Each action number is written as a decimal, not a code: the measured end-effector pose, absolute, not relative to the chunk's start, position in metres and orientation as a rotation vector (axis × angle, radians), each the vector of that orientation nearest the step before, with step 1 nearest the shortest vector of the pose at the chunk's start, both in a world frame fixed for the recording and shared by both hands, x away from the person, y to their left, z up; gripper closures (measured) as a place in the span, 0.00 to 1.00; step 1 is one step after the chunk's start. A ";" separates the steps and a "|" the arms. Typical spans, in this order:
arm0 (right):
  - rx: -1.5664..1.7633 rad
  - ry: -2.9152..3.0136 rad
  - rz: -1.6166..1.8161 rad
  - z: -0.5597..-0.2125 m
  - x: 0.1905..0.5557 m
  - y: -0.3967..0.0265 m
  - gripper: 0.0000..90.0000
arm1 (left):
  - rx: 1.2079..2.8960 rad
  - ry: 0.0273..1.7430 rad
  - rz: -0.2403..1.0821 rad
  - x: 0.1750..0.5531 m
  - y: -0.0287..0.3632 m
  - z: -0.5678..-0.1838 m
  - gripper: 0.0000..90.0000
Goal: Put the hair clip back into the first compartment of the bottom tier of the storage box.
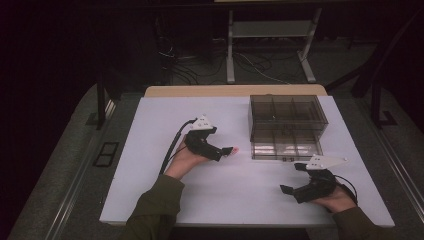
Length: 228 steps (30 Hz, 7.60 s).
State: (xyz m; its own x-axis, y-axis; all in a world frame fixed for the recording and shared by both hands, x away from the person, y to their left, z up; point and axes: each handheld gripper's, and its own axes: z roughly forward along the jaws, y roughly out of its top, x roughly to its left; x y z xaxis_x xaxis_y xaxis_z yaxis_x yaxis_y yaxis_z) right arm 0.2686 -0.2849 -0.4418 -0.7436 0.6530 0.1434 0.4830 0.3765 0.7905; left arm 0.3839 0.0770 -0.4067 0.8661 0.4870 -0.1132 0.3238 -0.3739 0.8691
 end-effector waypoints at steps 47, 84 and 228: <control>1.006 2.446 1.305 -0.442 0.267 -0.284 0.00 | 2.138 0.683 0.118 0.405 0.043 -0.434 0.52; 1.004 2.448 1.294 -0.442 0.267 -0.283 0.00 | 2.258 0.687 0.130 0.403 0.036 -0.448 0.71; 1.001 2.457 1.288 -0.442 0.267 -0.282 0.00 | 2.171 0.464 -0.001 0.387 -0.005 -0.404 0.75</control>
State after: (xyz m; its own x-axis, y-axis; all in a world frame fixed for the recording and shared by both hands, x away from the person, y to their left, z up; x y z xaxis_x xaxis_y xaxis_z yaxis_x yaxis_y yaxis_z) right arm 0.2666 -0.2822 -0.4422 -0.7532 0.6440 0.1340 0.4767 0.3940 0.7858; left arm 0.3875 -0.0047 -0.4040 0.9300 0.3275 -0.1668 0.3279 -0.5344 0.7791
